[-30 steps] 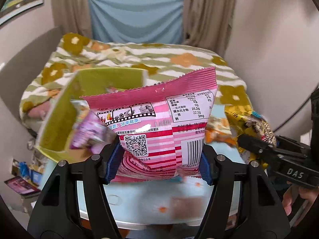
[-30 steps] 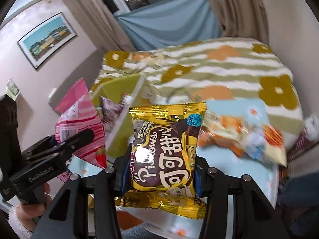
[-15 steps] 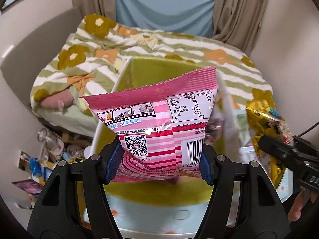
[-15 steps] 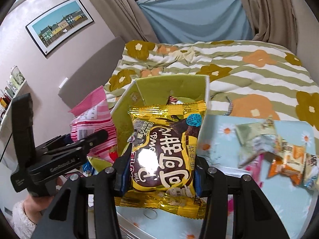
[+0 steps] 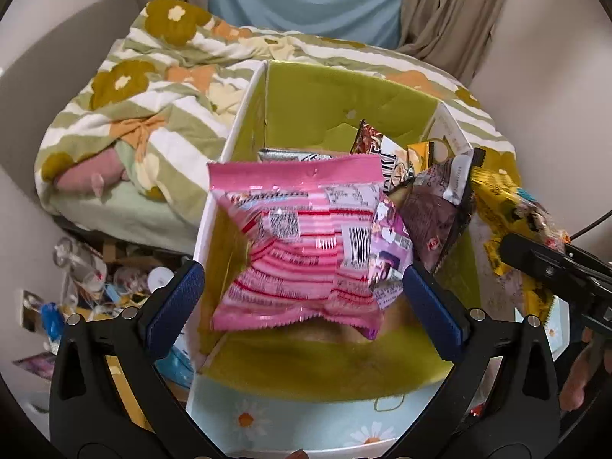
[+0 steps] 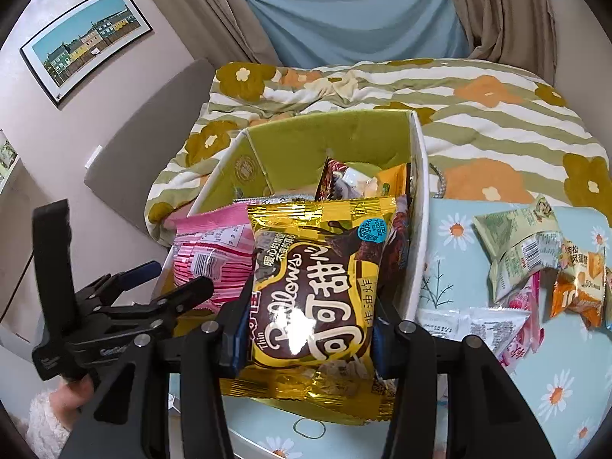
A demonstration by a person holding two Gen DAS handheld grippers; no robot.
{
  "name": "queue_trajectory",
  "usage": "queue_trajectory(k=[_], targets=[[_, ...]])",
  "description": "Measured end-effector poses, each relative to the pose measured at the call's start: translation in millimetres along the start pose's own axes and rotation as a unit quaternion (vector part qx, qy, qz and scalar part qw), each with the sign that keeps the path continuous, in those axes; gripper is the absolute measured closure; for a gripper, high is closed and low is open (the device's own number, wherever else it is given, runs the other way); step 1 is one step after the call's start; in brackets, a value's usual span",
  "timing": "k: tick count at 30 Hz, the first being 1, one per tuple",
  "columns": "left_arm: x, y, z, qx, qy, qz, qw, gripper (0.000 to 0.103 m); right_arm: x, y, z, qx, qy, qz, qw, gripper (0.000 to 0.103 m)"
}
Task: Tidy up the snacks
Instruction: 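Carry the pink bag into the box while the right gripper carries the Pillows bag, then release both bags into the box and move both grippers back to the snacks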
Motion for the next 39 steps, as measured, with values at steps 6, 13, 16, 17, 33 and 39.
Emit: queue_trajectory(k=[6, 13, 16, 17, 33, 39], targets=[[-11, 15, -1, -0.011, 0.003, -0.006, 0.9999, 0.000, 1, -3, 15, -0.021, -0.007, -0.005, 1.000, 0.058], [-27, 24, 0, -0.008, -0.012, -0.016, 0.9998, 0.000, 3, -16, 35, -0.051, -0.012, -0.013, 0.999, 0.057], [-27, 27, 2, -0.009, -0.020, -0.016, 0.9996, 0.000, 8, -16, 39, -0.061, -0.008, -0.014, 0.998, 0.035], [-26, 29, 3, -0.011, -0.021, -0.014, 0.9996, 0.000, 9, -15, 38, -0.062, -0.006, -0.018, 0.998, 0.011], [-17, 34, -3, 0.001, 0.001, -0.005, 1.0000, 0.000, 7, 3, 18, -0.039, 0.011, -0.023, 0.999, 0.000], [-24, 31, -20, 0.019, 0.014, -0.011, 0.9997, 0.000, -7, 9, 16, -0.029, 0.024, -0.024, 0.999, 0.000]])
Point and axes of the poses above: each gripper's, at about its wrist camera, not at the fingertips, and x roughly the way its jaws point, z to its left, y to its underside, the point moved 2 cm from there along x, roughly the way its jaws point, and after that the axes turned 15 degrees about z, right-handed, at the moved point
